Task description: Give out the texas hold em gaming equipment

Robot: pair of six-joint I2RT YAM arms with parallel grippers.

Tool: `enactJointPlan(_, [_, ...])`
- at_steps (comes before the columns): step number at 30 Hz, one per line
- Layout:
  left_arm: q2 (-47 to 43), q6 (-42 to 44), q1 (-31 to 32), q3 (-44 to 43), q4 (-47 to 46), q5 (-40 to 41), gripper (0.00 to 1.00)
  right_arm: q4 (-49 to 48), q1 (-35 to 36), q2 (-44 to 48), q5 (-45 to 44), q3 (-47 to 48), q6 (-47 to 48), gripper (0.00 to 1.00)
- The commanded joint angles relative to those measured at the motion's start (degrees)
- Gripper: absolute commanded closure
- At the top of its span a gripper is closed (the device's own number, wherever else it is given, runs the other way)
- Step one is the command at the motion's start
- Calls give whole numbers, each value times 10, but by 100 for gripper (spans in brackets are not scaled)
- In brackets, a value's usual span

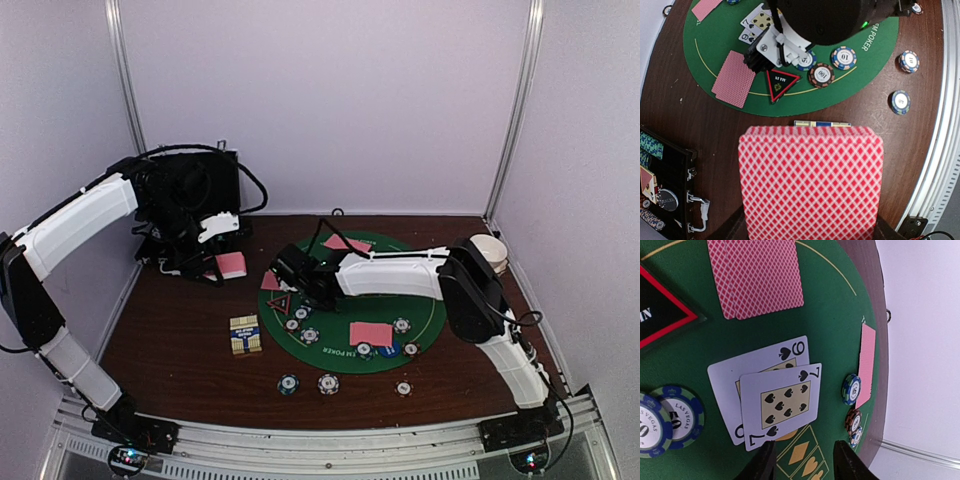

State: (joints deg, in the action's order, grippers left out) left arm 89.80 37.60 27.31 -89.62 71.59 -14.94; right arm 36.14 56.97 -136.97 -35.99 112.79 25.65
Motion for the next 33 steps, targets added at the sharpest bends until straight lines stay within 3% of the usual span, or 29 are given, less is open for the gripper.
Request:
enactJointPlan(1, [-9, 7, -4, -5, -3, -5, 100, 2, -1, 15, -6, -27, -10, 57])
enactJointPlan(9, [-1, 5, -4, -18, 2, -11, 100, 7, -4, 49, -15, -57, -43, 50])
enactJointPlan(14, [0, 3, -4, -20, 3, -14, 100, 27, -28, 113, 7, -47, -140, 35])
enactJointPlan(18, [1, 2, -4, -21, 3, -14, 100, 40, -50, 190, 67, -47, -247, 13])
enactJointPlan(21, [3, 2, -4, -23, 3, -14, 100, 41, -62, 244, 166, -53, -338, 1])
enactJointPlan(27, [6, 2, -4, -27, 3, -14, 100, 3, -95, 288, 503, -76, -529, 0])
enactJointPlan(33, [8, -1, -4, -31, 1, -17, 100, -129, -99, 260, 738, -136, -734, 0])
